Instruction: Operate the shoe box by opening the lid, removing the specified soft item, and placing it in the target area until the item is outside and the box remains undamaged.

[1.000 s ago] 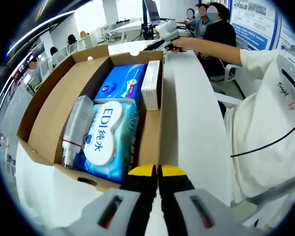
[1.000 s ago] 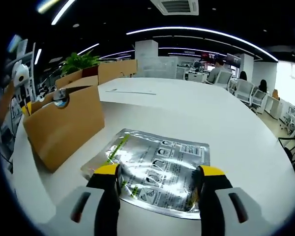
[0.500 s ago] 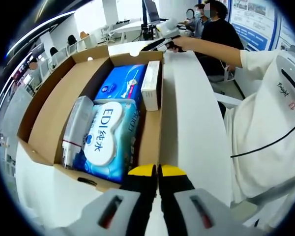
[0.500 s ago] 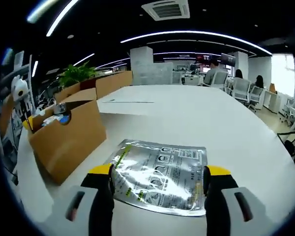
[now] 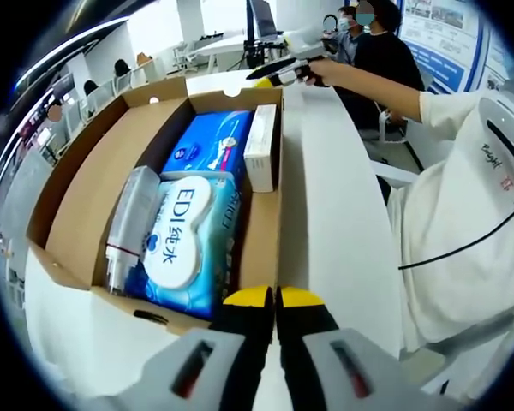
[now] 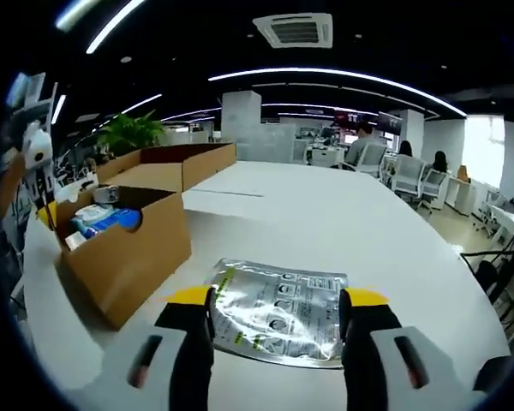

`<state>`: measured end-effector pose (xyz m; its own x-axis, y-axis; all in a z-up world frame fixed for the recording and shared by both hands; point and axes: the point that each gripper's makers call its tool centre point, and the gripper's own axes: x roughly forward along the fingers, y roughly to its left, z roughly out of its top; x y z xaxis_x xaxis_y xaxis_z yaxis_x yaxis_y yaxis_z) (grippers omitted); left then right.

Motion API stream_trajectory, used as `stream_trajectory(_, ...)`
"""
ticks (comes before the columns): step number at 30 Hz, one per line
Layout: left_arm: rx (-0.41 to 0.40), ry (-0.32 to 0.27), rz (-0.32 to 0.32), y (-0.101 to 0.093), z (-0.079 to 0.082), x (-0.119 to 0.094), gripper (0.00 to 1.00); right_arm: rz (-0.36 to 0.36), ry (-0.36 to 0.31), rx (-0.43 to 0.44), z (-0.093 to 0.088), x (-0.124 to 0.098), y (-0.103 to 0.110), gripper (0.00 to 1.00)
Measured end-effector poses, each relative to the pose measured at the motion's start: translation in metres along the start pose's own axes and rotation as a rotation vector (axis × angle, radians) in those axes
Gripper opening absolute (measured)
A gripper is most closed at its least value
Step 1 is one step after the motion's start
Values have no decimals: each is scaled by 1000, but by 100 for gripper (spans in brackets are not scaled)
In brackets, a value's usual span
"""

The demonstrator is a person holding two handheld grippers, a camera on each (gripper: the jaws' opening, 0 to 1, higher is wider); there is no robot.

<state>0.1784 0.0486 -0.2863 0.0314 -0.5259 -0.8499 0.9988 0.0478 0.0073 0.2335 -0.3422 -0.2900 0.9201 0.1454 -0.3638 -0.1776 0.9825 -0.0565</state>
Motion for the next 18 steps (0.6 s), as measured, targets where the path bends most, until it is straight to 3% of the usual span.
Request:
stream_trajectory(2,2,0,3,0,0,0,2,25,-47,46,7,-2,4,57)
stream_trajectory(5,-3,4,18,0,0,0,2,28,-60,40,11,-6,4,57)
stream_trajectory(7,-3,13,24,1,-1,1,2,67,-76,26,16,-10,14,56)
stream_trajectory(11,-12,10,23,1,-1,0,2,108,-98,14,29,-18,25,41)
stream_trajectory(13,36,4,8,-1,-1,0,1,161,-87,0,35,-22,33,37)
stream_trajectory(16,12,-1,16,0,-1,0,2,197,-53,-61,44,-30,40,37)
stream_trajectory(17,-4,-3,20,0,-1,0,2,248,-39,-90,51,-38,49,37)
stream_trajectory(18,-4,-5,21,0,-1,0,2,254,-68,-85,61,-43,53,37)
